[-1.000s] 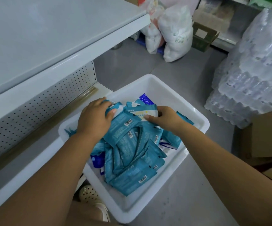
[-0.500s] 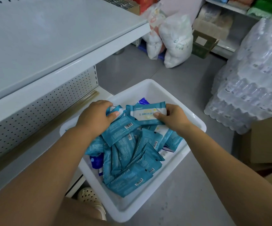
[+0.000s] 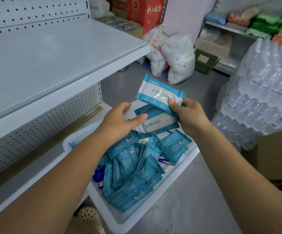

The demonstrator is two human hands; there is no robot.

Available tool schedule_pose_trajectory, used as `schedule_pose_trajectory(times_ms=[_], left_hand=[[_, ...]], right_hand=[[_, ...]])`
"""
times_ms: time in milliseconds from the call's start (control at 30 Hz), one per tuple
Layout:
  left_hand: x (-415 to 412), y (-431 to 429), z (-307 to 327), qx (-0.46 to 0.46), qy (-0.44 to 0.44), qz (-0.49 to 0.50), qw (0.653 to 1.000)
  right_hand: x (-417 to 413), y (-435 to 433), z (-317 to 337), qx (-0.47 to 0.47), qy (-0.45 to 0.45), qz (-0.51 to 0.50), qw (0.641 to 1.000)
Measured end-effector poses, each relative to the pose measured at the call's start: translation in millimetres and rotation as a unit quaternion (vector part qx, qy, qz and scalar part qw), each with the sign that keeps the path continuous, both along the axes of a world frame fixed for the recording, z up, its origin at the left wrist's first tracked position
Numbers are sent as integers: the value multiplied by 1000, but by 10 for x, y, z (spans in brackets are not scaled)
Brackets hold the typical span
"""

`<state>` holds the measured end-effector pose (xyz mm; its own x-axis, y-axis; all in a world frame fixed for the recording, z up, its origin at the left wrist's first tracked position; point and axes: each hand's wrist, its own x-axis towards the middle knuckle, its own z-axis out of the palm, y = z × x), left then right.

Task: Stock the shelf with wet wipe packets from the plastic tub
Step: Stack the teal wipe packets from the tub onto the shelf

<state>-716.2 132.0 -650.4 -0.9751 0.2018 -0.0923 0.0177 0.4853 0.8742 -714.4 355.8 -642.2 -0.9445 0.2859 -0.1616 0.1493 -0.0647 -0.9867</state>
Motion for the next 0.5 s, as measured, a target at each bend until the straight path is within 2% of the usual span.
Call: schedule_pose_trajectory(times_ms=[100, 400, 500], left_hand=[[39, 29, -1, 54, -68, -10, 996], [136, -168, 80, 231, -150, 43, 960], [178, -256, 227, 264, -178, 42, 947]], right_hand=[[56, -119, 97, -67, -32, 32, 997], [132, -295, 154, -86, -49, 48, 994], [143, -396, 210, -97, -36, 54, 993]])
